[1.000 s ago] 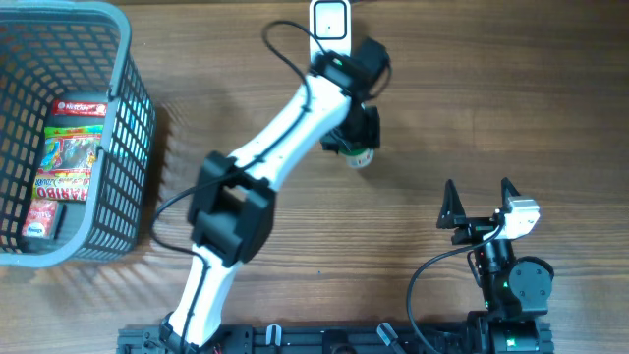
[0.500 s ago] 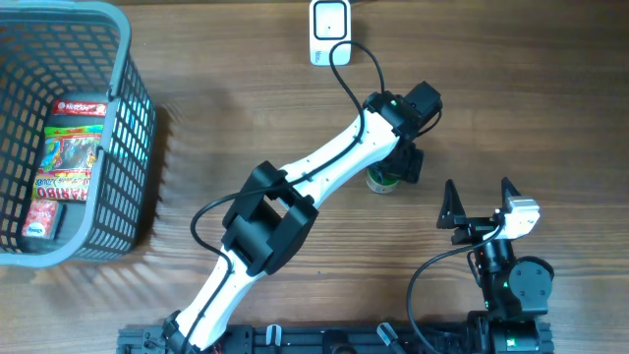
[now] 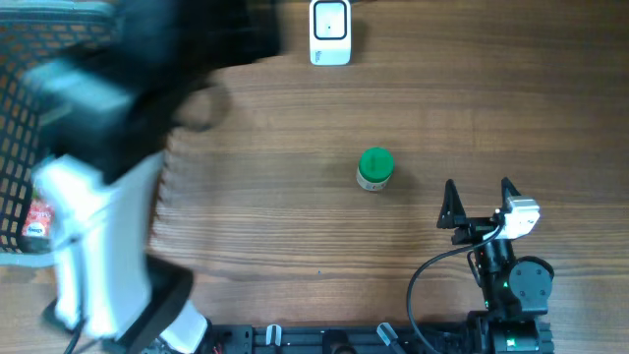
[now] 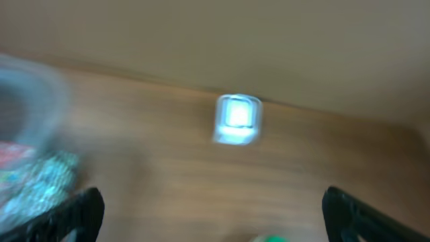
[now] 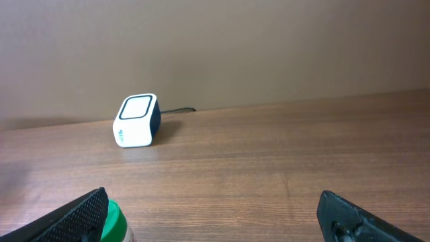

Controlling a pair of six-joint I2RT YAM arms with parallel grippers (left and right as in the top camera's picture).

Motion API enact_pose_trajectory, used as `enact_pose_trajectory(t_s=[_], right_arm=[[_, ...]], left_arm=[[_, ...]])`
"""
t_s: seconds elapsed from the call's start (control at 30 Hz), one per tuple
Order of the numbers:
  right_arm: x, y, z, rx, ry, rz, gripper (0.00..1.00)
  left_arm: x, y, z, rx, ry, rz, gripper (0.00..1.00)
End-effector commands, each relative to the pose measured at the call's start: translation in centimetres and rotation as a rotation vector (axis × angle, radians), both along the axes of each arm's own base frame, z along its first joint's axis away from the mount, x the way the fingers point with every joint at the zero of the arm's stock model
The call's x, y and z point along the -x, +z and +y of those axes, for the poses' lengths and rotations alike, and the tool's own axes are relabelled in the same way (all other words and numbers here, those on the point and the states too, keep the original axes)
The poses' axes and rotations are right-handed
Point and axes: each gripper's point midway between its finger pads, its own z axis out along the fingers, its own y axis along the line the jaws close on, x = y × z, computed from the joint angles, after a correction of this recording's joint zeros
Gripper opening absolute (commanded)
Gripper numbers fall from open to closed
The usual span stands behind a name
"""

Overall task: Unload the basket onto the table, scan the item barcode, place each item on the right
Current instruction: 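Carry the jar to the scanner and set it on the table, then return the left gripper to the basket and grasp the Haribo bag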

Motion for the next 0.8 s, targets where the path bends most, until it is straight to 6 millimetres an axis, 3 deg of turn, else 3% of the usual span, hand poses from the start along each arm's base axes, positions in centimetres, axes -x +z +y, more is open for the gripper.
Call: enact_pose_trajectory(t_s=[0.0, 0.13, 0.23, 0.33, 0.53, 0.67, 0.77], right_arm=[[0.0, 0.0, -0.2, 0.002, -0.013, -0.001, 1.00], [0.0, 0.0, -0.2, 0.002, -0.013, -0.001, 1.00], [0.0, 0.0, -0.2, 0.002, -0.013, -0.001, 1.00], [0.0, 0.0, -0.2, 0.002, -0.013, -0.001, 1.00], [0.0, 0.0, -0.2, 0.002, -0.013, -0.001, 1.00], [0.0, 0.0, -0.2, 0.002, -0.013, -0.001, 1.00], [0.0, 0.0, -0.2, 0.002, -0.013, -0.001, 1.00]], left_arm=[[-0.6, -2.8, 10.7, 0.115, 0.356, 0.117, 1.00], [0.6, -6.3, 20.1, 0.263, 0.654, 0.215, 1.00], [2.2, -10.5, 24.2, 0.260, 0.795, 0.355, 1.00], [4.4, -16.3, 27.9, 0.211, 0.936, 0.535, 1.00], [4.1, -26.5, 29.3, 0.205, 0.941, 0.700, 1.00], [3.7, -33.5, 29.3, 0.067, 0.722, 0.802, 1.00], [4.1, -36.9, 29.4, -0.031, 0.585, 0.866, 1.00]])
